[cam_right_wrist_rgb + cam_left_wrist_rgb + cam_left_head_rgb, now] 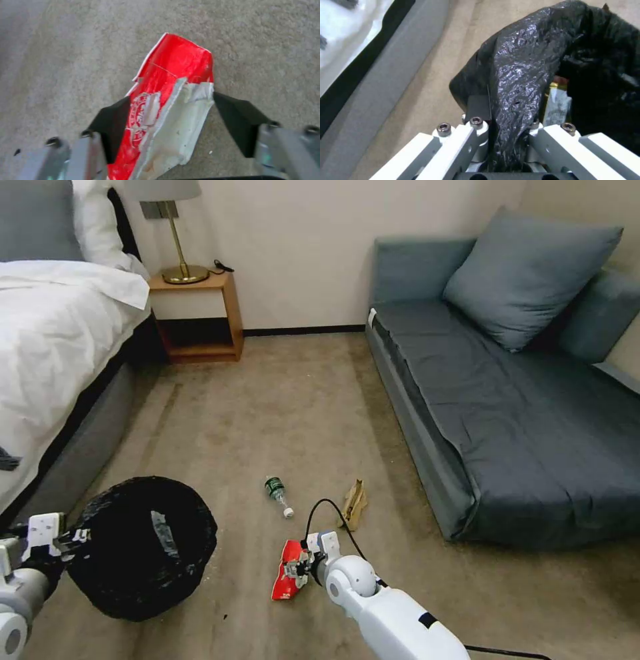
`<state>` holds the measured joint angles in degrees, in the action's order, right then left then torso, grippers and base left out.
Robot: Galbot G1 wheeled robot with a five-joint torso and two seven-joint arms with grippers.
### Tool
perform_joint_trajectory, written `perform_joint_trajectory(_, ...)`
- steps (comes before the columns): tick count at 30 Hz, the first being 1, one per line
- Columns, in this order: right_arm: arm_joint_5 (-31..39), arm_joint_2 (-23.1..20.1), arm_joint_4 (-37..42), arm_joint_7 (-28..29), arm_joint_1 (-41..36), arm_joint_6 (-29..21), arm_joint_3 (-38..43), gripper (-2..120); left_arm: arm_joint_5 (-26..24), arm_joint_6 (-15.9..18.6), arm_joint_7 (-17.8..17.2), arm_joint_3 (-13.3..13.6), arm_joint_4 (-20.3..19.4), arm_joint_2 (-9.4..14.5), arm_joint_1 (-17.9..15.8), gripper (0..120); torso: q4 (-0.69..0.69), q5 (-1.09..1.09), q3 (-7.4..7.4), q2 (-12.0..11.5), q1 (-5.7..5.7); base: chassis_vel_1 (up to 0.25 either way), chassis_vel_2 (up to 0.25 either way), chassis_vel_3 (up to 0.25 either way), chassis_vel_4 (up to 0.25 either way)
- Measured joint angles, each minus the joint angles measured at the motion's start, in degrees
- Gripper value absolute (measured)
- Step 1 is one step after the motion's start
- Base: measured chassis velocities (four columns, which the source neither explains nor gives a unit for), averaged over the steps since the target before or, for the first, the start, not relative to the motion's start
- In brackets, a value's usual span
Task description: Pick up the trash bin, then pick up the garbage on the floor and place it into the trash bin.
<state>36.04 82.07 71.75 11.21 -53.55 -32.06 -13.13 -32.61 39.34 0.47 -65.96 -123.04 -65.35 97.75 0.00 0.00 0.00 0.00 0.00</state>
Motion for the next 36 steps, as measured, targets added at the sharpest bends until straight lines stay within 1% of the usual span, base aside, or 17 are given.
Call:
perform_joint_trajectory(3, -0.3, 0.13, -0.82, -0.71, 0.18, 0.16, 0.73, 52, 0.01, 0.03, -0.02, 0.11, 0.14, 0.07, -0.12, 7, 0.0, 0.0, 0.0, 0.0, 0.0, 0.0, 0.0, 0.0, 0.0)
perform_joint_trajectory(5, -0.33, 0.14, -0.88, -0.79, 0.19, 0.18, 0.8, 50, 0.0, 0.03, -0.02, 0.12, 0.14, 0.08, -0.12, 7, 0.0, 0.0, 0.0, 0.0, 0.0, 0.0, 0.0, 0.0, 0.0)
perform_joint_trajectory(7, -0.39, 0.26, -1.21, -1.3, 0.21, 0.33, 1.12, 37, 0.0, 0.05, -0.02, 0.2, 0.14, 0.12, -0.15, 7, 0.0, 0.0, 0.0, 0.0, 0.0, 0.0, 0.0, 0.0, 0.0)
perform_joint_trajectory(9, -0.4, 0.41, -1.22, -1.47, 0.15, 0.34, 1.42, 34, -0.01, 0.06, -0.02, 0.2, 0.14, 0.12, -0.18, 7, 0.0, 0.0, 0.0, 0.0, 0.0, 0.0, 0.0, 0.0, 0.0)
perform_joint_trajectory(11, -0.35, 0.73, -1.17, -1.7, -0.07, 0.34, 2.01, 27, -0.02, 0.1, -0.02, 0.2, 0.14, 0.06, -0.26, 7, 0.0, 0.0, 0.0, 0.0, 0.0, 0.0, 0.0, 0.0, 0.0)
perform_joint_trajectory(13, -0.3, 1.01, -0.77, -2.15, -0.47, 0.26, 2.12, 16, -0.02, 0.13, -0.02, 0.39, 0.14, -0.16, -0.31, 7, 0.0, 0.0, 0.0, 0.0, 0.0, 0.0, 0.0, 0.0, 0.0)
perform_joint_trajectory(15, -0.3, 1.03, -0.75, -2.17, -0.48, 0.26, 2.11, 14, -0.01, 0.13, -0.01, 0.42, 0.14, -0.18, -0.31, 7, 0.0, 0.0, 0.0, 0.0, 0.0, 0.0, 0.0, 0.0, 0.0)
perform_joint_trajectory(16, -0.3, 1.18, -0.73, -2.28, -0.57, 0.26, 2.06, 8, 0.0, 0.15, -0.02, 0.6, 0.14, -0.29, -0.34, 7, 0.0, 0.0, 0.0, 0.0, 0.0, 0.0, 0.0, 0.0, 0.0)
perform_joint_trajectory(17, -0.3, 1.18, -0.73, -2.28, -0.57, 0.26, 2.06, 8, 0.0, 0.15, -0.02, 0.6, 0.14, -0.29, -0.34, 7, 0.0, 0.0, 0.0, 0.0, 0.0, 0.0, 0.0, 0.0, 0.0)
perform_joint_trajectory(18, -0.31, 1.32, -0.79, -2.37, -0.62, 0.26, 2.04, 1, 0.02, 0.16, -0.04, 0.73, 0.13, -0.35, -0.39, 7, 0.0, 0.0, 0.0, 0.0, 0.0, 0.0, 0.0, 0.0, 0.0)
perform_joint_trajectory(22, -0.2, 1.22, -0.4, -2.5, -0.85, 0.57, 2.71, 0, 0.06, 0.18, -0.06, 0.78, 0.03, -0.42, -0.48, 7, 0.0, 0.01, 0.0, 0.0, 0.0, 0.0, 0.0, 0.0, 0.0)
perform_joint_trajectory(27, 0.58, -1.35, 3.66, -2.54, -1.73, 1.23, 4.29, 0, 0.07, 0.18, -0.06, 0.8, 0.0, -0.65, -0.5, 7, 0.0, 0.01, 0.0, 0.01, 0.0, 0.0, 0.0, 0.0, 0.0)
perform_joint_trajectory(29, 2.06, -3.44, 8.29, -2.43, -2.75, 1.38, 5.79, 0, 0.08, 0.18, -0.06, 0.97, -0.01, -0.8, -0.64, 7, 0.0, 0.01, 0.0, 0.01, 0.0, 0.0, 0.0, 0.0, 0.0)
perform_joint_trajectory(31, 2.53, -3.98, 9.63, -2.35, -3.06, 1.38, 6.2, 0, 0.09, 0.18, -0.08, 1.04, -0.01, -0.81, -0.66, 7, 0.0, 0.01, 0.0, 0.01, 0.0, 0.0, 0.0, 0.0, 0.0)
perform_joint_trajectory(33, 4.66, -5.32, 14.06, -1.96, -3.93, 1.33, 7.24, 0, 0.09, 0.18, -0.07, 1.25, -0.01, -0.81, -0.71, 7, -0.01, 0.01, 0.0, 0.01, 0.0, 0.0, 0.0, 0.0, 0.0)
perform_joint_trajectory(34, 7.82, -6.64, 19.06, -1.29, -4.82, 1.27, 8.23, 0, 0.09, 0.18, -0.06, 1.44, -0.02, -0.81, -0.86, 7, -0.01, 0.01, 0.0, 0.01, 0.0, 0.0, 0.0, 0.0, 0.0)
perform_joint_trajectory(36, 9.15, -7.14, 21.14, -0.99, -5.14, 1.29, 8.53, 0, 0.09, 0.18, -0.06, 1.52, -0.02, -0.81, -0.89, 7, -0.01, 0.01, 0.0, 0.01, 0.0, 0.0, 0.0, 0.0, 0.0)
